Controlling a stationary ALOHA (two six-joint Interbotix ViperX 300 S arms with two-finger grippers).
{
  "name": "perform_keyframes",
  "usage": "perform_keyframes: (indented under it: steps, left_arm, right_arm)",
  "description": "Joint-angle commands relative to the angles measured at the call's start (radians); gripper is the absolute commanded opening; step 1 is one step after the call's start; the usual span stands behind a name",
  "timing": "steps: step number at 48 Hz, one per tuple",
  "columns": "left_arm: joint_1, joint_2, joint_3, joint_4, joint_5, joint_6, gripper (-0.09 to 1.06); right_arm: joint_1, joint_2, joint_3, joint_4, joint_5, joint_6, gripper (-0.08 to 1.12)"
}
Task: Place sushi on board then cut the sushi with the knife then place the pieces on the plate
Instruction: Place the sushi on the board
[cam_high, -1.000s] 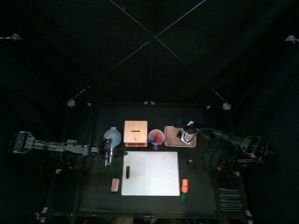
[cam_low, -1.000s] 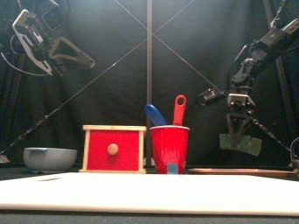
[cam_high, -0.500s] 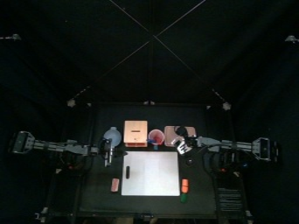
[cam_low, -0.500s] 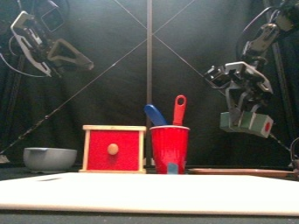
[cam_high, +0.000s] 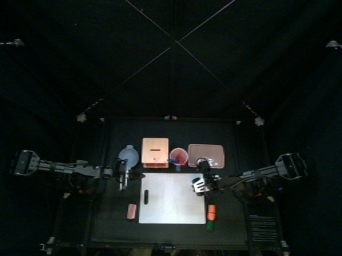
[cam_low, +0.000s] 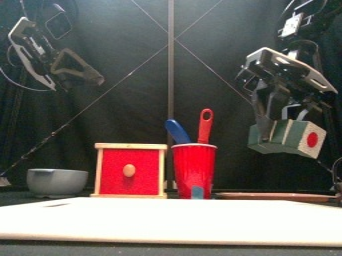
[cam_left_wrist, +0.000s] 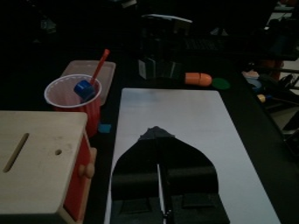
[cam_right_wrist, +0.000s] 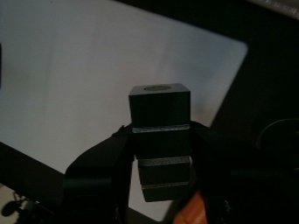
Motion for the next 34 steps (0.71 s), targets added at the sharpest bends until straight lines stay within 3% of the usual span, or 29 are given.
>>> perform_keyframes:
  steps: [1,16,34]
  left_arm:
    - [-0.002,0.000,-0.012,0.002,-0.005,0.003,-0.01]
    - [-0.003,0.000,-0.009,-0.002,0.002,0.003,-0.01]
    - [-0.002,-0.017,-0.003,0.003,0.078,0.005,-0.01]
  right_arm:
    - [0.038,0.041,-0.080,-0.057,0.009,0.121,0.60]
    - [0.106,0.259,-0.296,-0.061,0.147,0.351,0.60]
    - [0.086,0.459,-0.508,0.008,0.255,0.354,0.60]
